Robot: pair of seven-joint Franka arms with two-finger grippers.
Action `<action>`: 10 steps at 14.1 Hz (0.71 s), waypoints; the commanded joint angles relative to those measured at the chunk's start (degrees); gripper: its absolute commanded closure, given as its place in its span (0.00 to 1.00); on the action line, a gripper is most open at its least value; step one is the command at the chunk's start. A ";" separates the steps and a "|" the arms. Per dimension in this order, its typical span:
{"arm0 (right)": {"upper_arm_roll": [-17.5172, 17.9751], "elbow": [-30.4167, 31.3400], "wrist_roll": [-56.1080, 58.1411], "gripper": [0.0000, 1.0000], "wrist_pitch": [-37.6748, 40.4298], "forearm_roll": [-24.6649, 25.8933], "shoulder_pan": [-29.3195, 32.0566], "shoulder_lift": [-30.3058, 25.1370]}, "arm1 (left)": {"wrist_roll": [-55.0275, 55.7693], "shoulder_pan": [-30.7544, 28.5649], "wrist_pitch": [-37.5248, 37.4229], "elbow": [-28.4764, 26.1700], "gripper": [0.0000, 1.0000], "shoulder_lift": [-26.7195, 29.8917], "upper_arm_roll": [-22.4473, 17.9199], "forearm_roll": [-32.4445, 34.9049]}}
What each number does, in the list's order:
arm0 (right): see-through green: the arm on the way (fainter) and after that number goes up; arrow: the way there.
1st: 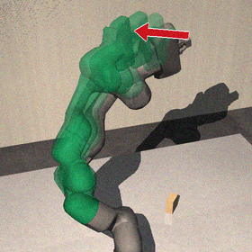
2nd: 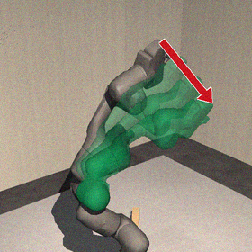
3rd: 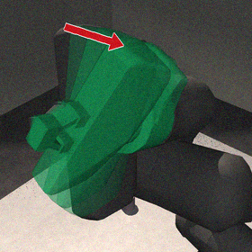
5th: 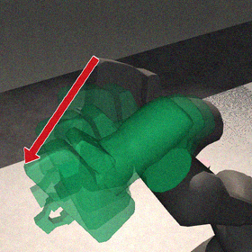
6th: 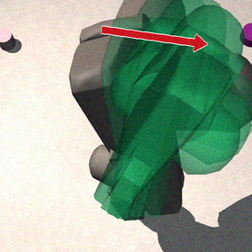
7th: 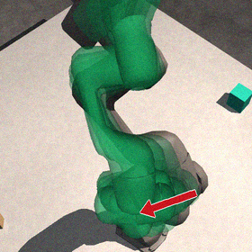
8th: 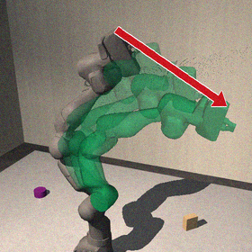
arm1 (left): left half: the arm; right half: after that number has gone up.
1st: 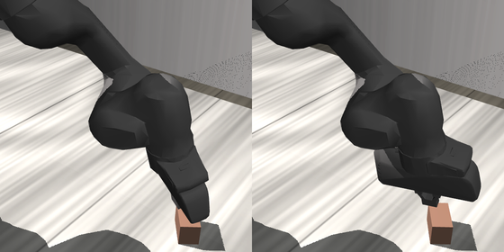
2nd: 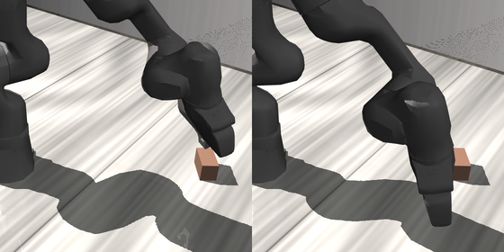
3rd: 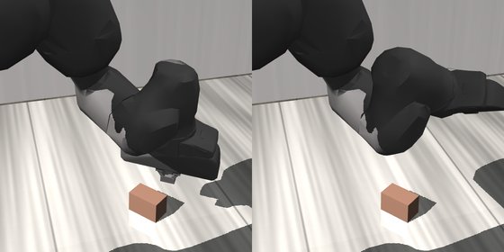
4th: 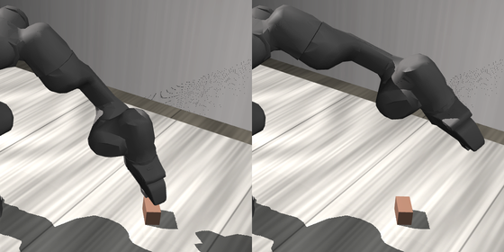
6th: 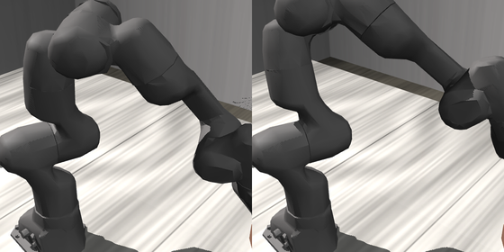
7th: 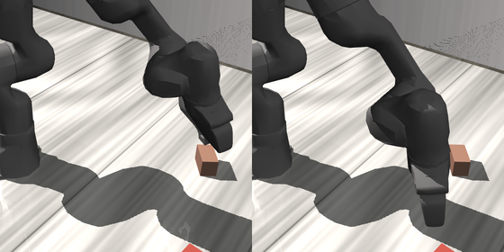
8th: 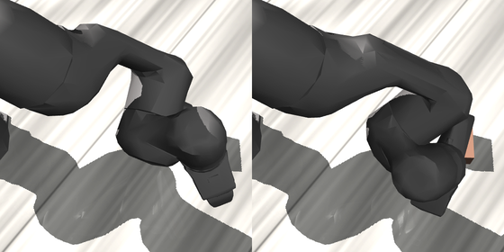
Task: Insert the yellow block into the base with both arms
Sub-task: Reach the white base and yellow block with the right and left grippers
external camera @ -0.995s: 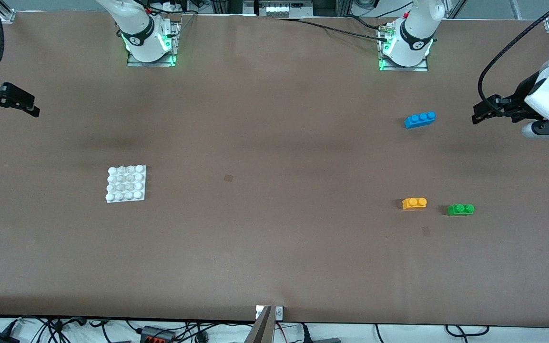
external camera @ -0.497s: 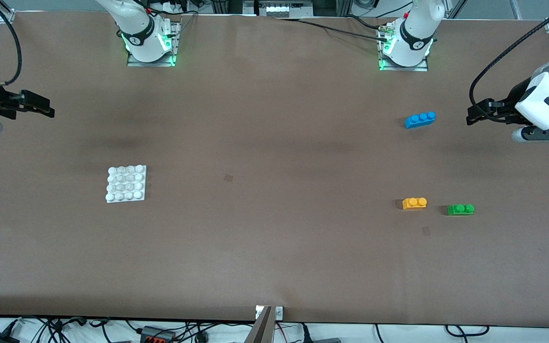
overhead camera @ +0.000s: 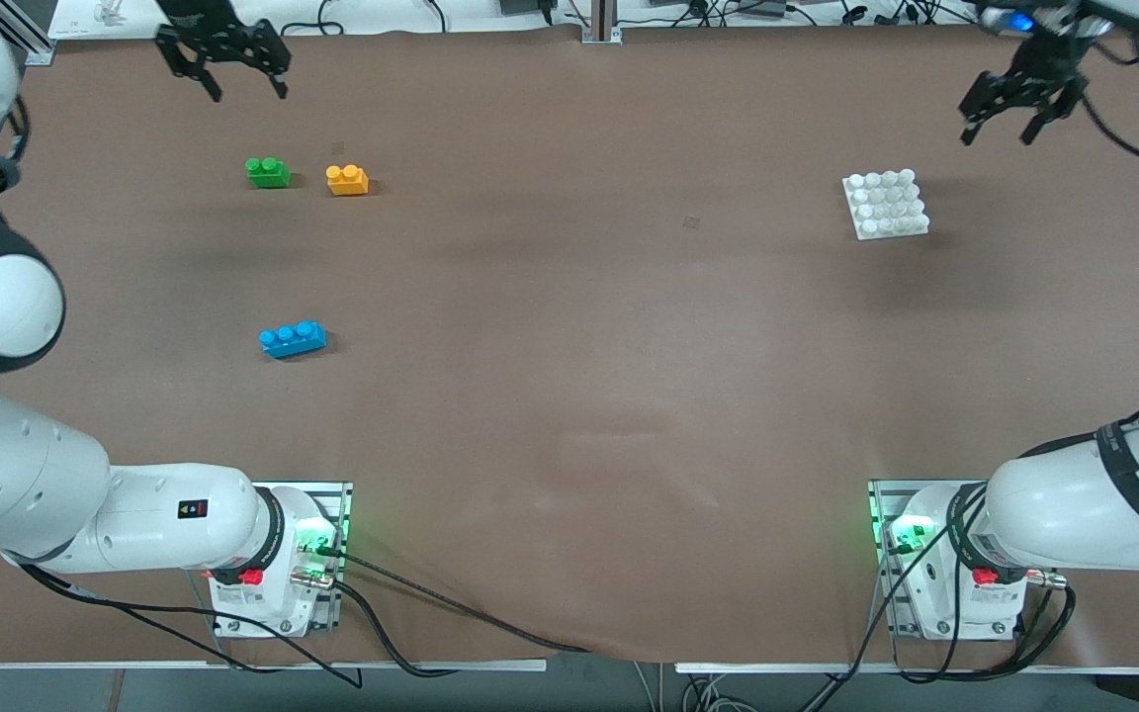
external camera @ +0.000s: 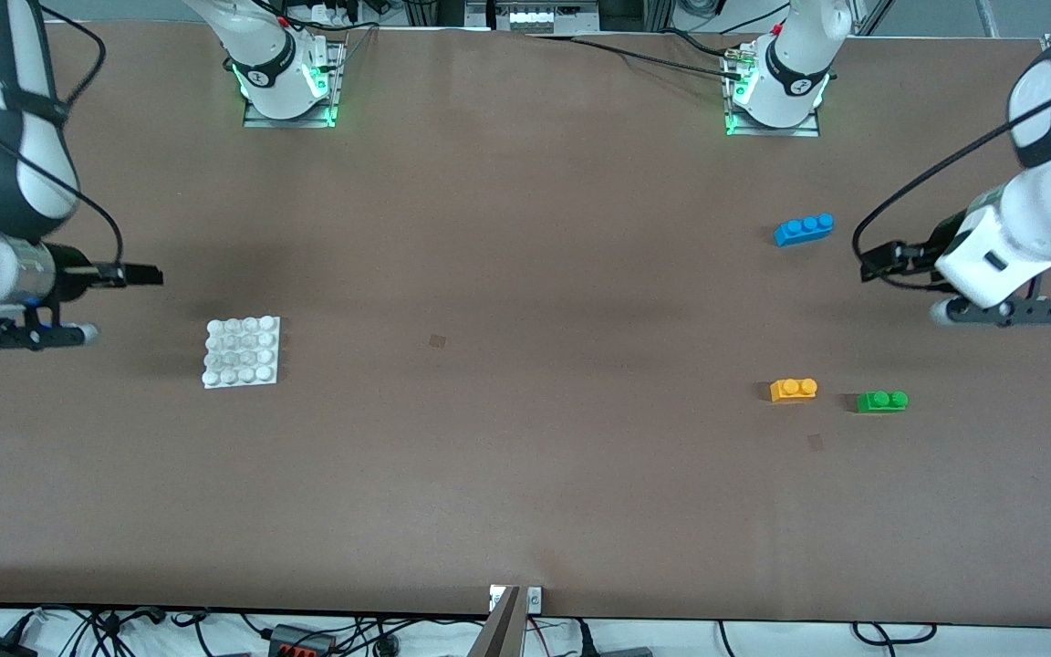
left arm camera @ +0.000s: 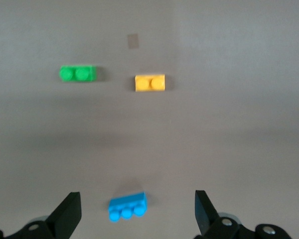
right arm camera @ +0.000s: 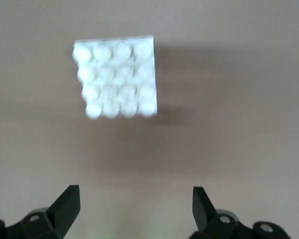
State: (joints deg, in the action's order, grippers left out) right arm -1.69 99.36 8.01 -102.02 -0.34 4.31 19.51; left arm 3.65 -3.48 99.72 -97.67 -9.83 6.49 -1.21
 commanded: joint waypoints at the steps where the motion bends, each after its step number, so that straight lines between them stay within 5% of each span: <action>1: 0.72 3.37 0.96 0.00 -13.33 -1.25 0.27 4.20 | -0.49 -0.04 5.46 0.56 0.00 -5.10 0.01 -1.25; 3: 0.90 5.22 1.39 0.00 -20.21 -3.95 0.18 6.84 | -0.58 -0.04 10.99 -0.84 0.00 -8.53 0.01 -1.25; 10: 0.90 6.29 6.14 0.00 -21.29 -8.28 0.35 14.23 | -0.49 1.63 26.04 -3.66 0.00 -17.59 0.01 -0.99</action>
State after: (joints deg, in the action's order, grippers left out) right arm -1.07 105.25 12.23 -122.13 -7.03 4.30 32.51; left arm 3.69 -1.86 123.20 -101.14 -26.12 6.71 -1.21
